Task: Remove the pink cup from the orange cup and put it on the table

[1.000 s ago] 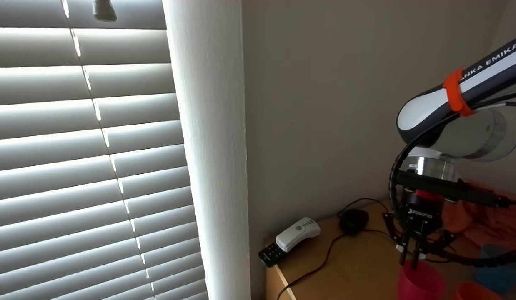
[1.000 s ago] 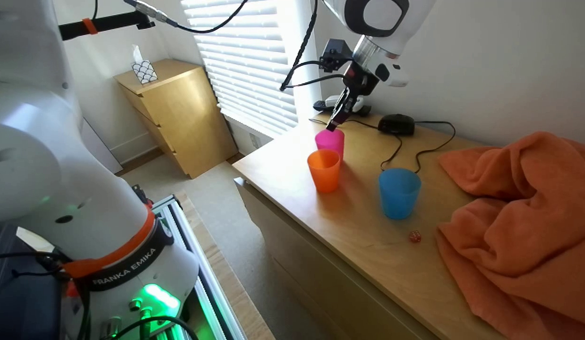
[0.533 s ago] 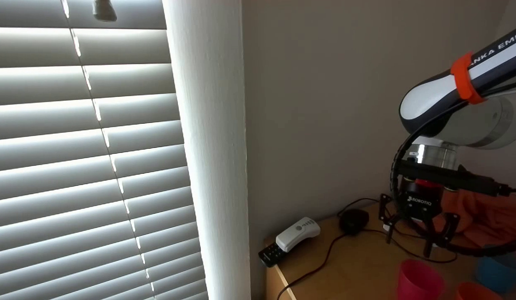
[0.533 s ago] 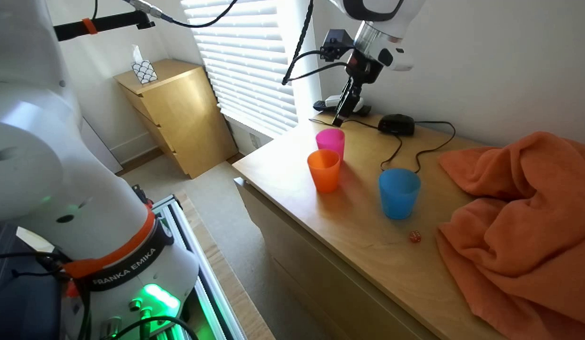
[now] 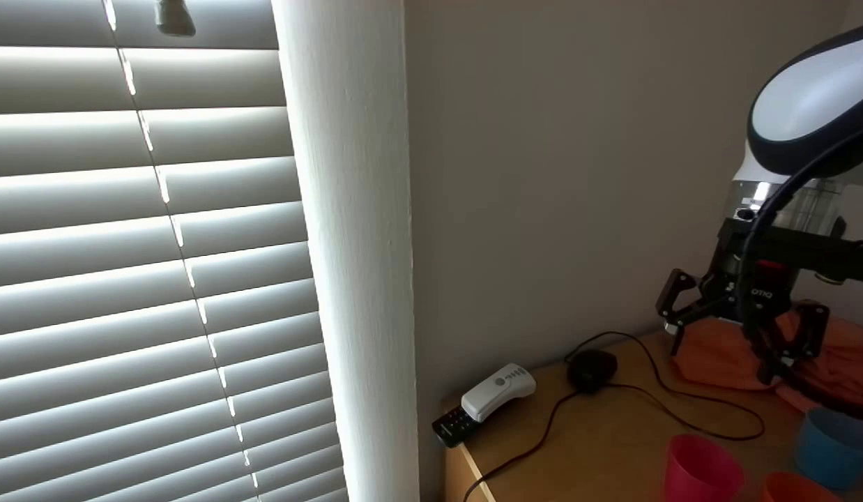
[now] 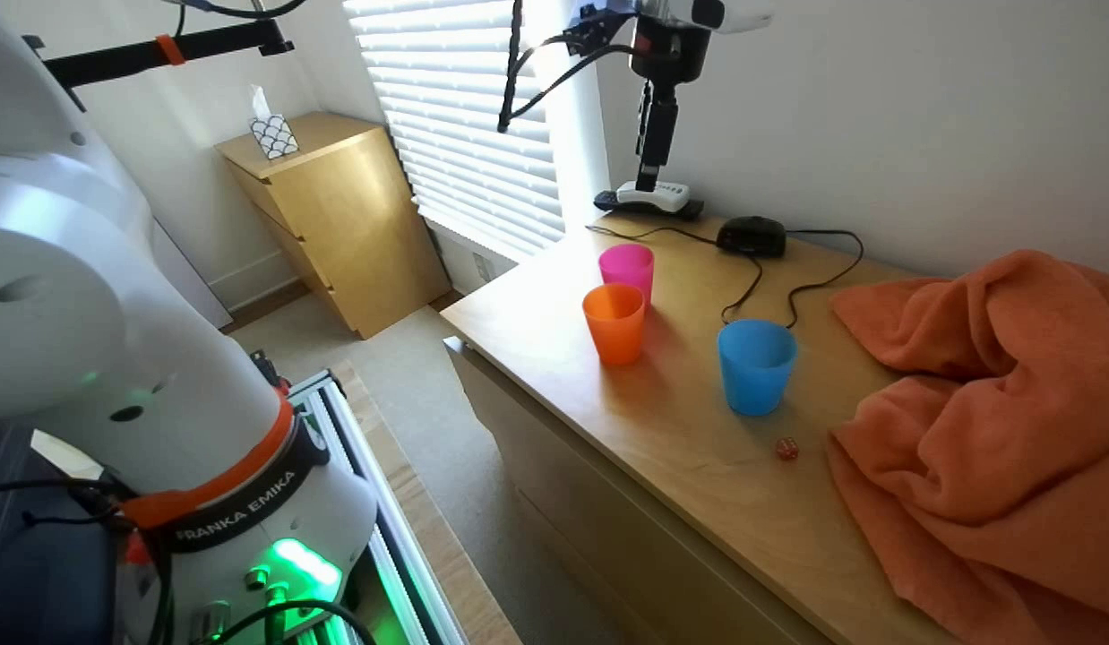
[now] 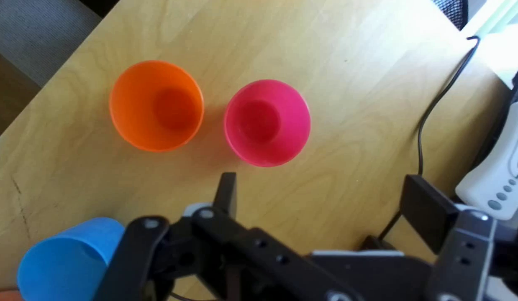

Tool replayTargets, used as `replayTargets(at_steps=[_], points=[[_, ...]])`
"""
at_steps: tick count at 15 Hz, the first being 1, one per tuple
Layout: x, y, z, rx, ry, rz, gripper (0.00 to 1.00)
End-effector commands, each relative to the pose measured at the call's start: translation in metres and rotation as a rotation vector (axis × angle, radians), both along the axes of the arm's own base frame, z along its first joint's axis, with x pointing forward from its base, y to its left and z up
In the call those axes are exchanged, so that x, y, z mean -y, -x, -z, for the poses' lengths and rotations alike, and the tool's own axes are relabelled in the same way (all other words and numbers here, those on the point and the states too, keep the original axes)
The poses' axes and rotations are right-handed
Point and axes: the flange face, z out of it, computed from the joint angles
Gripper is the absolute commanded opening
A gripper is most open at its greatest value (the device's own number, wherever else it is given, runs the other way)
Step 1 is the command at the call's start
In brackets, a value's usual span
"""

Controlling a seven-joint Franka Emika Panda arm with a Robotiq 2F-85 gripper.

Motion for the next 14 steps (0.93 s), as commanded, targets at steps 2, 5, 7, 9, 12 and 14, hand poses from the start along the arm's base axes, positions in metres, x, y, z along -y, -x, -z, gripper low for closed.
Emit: replayTargets(at_steps=[2,5,7,9,12,14], points=[[-0.001,0.035,-0.024,0.065,0.064,0.006,1.00],[0.001,0.053,-0.029,0.011,0.103,-0.009,1.00],[0.005,0.063,-0.031,-0.006,0.134,0.005,1.00],[0.004,0.048,-0.029,0.005,0.110,-0.006,1.00],[0.005,0.047,-0.031,0.009,0.113,-0.004,1.00],[0.004,0.047,-0.030,0.006,0.113,-0.006,1.00]])
